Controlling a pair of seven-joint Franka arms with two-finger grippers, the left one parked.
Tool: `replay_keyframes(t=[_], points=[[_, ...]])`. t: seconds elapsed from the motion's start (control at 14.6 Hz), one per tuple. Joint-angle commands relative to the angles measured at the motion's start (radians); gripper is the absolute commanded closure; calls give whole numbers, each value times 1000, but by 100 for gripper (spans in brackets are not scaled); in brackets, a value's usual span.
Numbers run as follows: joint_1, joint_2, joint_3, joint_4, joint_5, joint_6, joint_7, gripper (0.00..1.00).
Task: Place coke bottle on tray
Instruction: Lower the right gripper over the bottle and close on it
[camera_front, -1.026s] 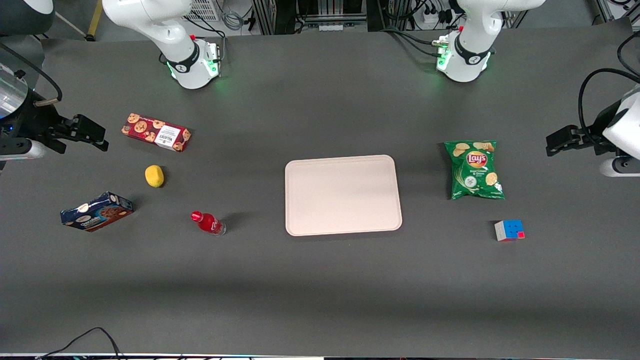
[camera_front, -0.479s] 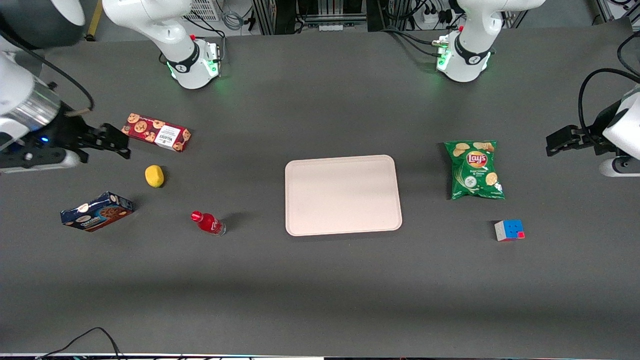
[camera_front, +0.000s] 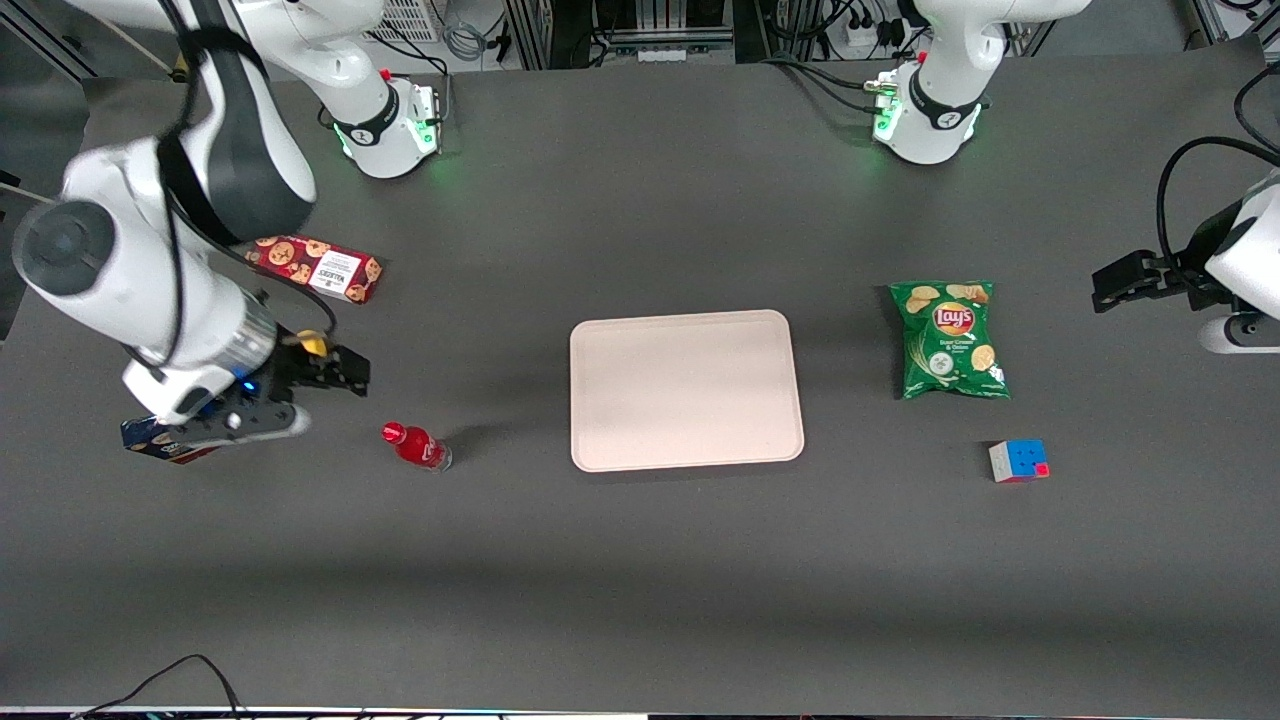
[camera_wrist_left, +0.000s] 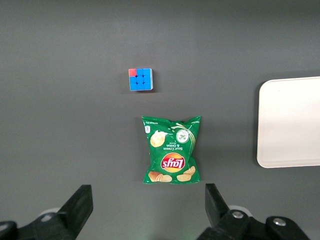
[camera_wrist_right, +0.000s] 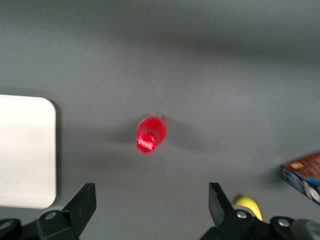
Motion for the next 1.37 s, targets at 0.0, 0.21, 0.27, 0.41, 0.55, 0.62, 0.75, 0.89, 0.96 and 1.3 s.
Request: replay_keyframes(t=[0.0,0.21,0.27,0.41,0.55,0.62,0.75,0.89,0.96,1.3], points=[[13,71,-1,-25,-34,106,20,0],[25,119,1,-50,-36,163,35,0],[26,124,1,-73,-36,192,48,0],[28,125,2,-112,-36,253,63,0],[28,134,5,-146,-36,305,63,0],[28,136,5,-162,-36,327,62,0],[26,134,5,-182,-36,341,62,0],[28,134,5,-203,-36,367,63,0],[28,134,5,-215,-36,385,63,0],[28,134,7,-215,-37,395,62,50]])
